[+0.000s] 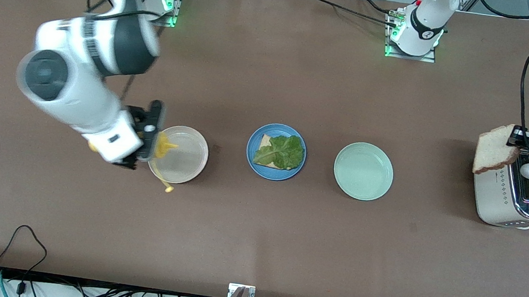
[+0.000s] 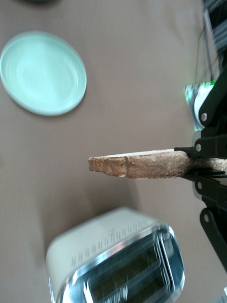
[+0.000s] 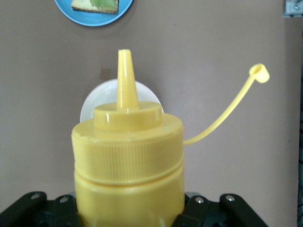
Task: Make sandwich in blue plate with both arms
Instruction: 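Return the bottle with the right gripper while the left gripper lifts bread, then carry the second bread slice with the left gripper onto the lettuce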
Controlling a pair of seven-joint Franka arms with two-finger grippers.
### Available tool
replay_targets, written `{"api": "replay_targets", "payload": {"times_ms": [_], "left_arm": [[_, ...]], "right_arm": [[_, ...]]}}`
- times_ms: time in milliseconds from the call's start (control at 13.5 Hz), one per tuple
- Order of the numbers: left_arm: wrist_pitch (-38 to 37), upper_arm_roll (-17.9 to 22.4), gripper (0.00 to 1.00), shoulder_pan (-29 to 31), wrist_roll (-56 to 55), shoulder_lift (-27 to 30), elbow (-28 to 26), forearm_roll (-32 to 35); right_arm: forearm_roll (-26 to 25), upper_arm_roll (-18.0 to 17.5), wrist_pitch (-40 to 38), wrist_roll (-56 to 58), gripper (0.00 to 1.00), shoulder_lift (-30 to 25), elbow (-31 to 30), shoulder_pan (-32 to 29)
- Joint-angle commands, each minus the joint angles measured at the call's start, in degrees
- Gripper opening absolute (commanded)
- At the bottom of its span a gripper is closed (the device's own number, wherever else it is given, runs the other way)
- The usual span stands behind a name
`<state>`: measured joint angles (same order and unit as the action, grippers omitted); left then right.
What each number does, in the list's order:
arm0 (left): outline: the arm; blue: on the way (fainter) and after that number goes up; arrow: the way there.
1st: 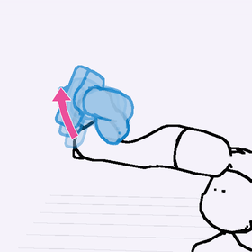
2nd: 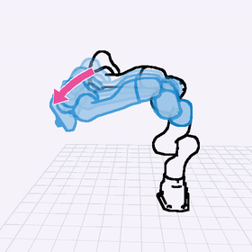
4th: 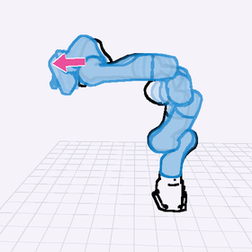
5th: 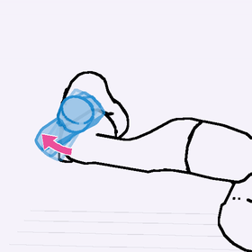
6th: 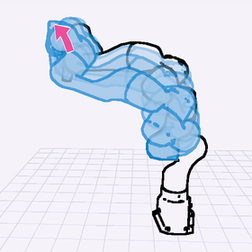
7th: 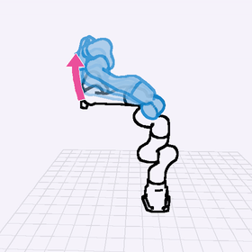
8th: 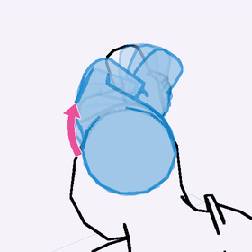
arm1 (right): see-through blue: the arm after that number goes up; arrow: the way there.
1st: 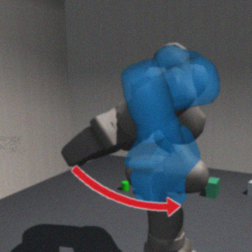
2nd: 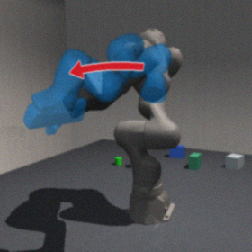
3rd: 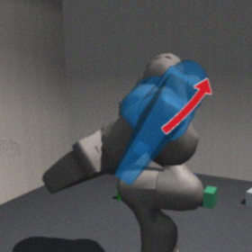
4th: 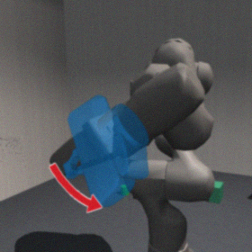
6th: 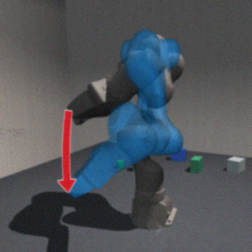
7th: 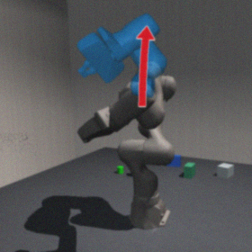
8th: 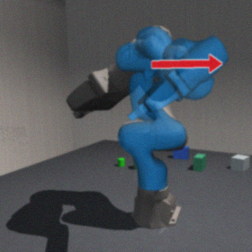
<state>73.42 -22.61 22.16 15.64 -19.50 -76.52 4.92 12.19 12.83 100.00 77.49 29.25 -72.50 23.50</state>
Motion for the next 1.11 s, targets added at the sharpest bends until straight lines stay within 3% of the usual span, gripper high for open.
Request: {"api": "replay_targets", "payload": {"times_ms": [0,223,371,519,816,1038], "left_arm": [[-3.2,-0.5,0.01,-0.1,-3.7,0.4,0.7,-7.1],[-4.9,-3.7,0.01,-0.7,-6.4,-2.5,0.3,-17.1],[-3.8,-4.2,0.03,-6.1,-6.5,-6.4,0.1,-20.6],[1.3,-4.2,0.03,-10.9,-6.5,-9.1,0.3,-24.7],[14.2,-4.2,0.03,-14.7,-7.7,-14.6,0.0,-38.4],[18.7,-4.2,0.05,-15.4,-4.8,-20.7,-0.4,-49.5]], "right_arm": [[8.6,-1.4,-1.0,11.1,0.0,-1.5,-1.9,-10.2],[16.4,-1.5,-1.2,21.5,0.0,-0.9,-3.6,-19.2],[30.1,-1.4,-0.2,30.6,0.0,-2.1,-12.9,-25.0],[40.2,-1.8,0.2,41.4,0.0,-1.8,-20.7,-31.3],[48.9,-1.8,-0.9,55.0,0.0,-1.6,-31.8,-40.1],[56.5,-1.8,-3.5,60.8,0.0,0.8,-37.9,-43.6]]}}
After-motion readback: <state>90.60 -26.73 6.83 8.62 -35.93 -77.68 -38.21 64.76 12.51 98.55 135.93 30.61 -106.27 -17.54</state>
